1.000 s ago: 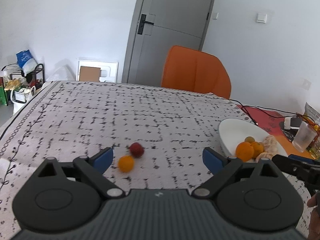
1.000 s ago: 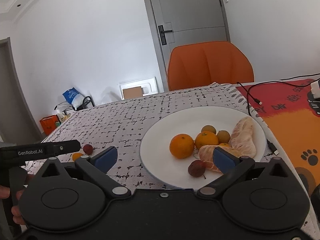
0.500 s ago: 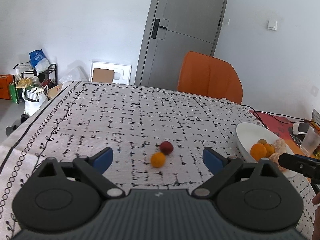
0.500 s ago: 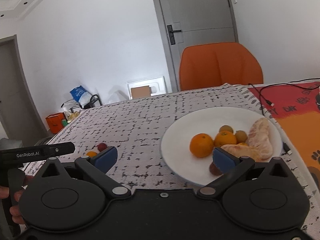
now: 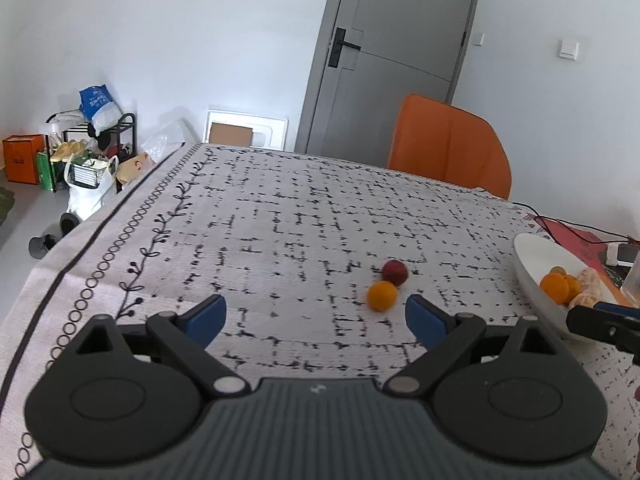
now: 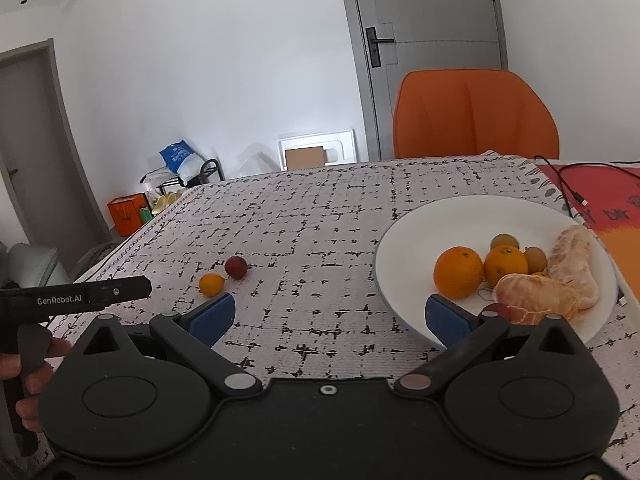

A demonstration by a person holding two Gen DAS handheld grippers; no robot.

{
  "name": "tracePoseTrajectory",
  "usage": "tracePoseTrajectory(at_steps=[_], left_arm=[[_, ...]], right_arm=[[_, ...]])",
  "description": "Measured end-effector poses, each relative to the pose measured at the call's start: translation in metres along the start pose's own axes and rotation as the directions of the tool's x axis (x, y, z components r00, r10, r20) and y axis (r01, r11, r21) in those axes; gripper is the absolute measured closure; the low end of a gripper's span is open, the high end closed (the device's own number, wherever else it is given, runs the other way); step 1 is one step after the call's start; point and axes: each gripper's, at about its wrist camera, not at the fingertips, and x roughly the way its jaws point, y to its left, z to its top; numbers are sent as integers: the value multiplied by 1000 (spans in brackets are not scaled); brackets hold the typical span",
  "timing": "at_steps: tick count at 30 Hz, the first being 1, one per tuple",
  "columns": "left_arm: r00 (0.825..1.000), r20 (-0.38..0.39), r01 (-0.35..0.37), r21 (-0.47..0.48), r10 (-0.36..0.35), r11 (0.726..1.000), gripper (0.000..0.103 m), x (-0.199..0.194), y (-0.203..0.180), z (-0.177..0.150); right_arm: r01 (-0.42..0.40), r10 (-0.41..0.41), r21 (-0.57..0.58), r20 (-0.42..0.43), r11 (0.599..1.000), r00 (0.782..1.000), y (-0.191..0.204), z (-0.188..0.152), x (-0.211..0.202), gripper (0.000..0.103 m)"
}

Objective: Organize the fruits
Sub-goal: 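Move both open tools back to the last small orange and red fruit, then grasp the small orange with the left tool while the right tool grasps the red fruit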

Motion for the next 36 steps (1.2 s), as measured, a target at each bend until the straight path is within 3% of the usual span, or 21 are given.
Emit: tracePoseTrajectory(at_steps=[5,16,18,25,33,34,35,36], left_arm=[[1000,21,-2,-14,2,1000,8,0,4,-2],[1000,3,21,-13,-20,1000,13,21,0,-1],[999,-6,34,-10,-34,999,23,24,-3,1],[996,-32,88,11,-87,996,30,39,-18,7],[991,-88,109,39,-105,993,52,63,-32,4],[991,-86,111,43,-107,993,57,64,-32,4],[989,-90,117,44,-113,992,74,65,-32,4],[988,-98,124,35,-121,992,83,66,-30,6]], right_arm=[[-23,22,-9,-14,1000,1000,5,-2,9,3],[-78,77,-5,-76,997,994,14,-1,45,30],[-77,77,-2,-80,997,994,14,1,49,33],[-90,89,-9,-89,996,992,13,9,59,44],[-97,95,-16,-100,995,990,10,17,68,48],[-99,97,-17,-102,995,990,10,17,70,48],[-100,98,-18,-105,995,990,11,18,72,48],[-103,100,-20,-107,995,989,12,19,74,48]])
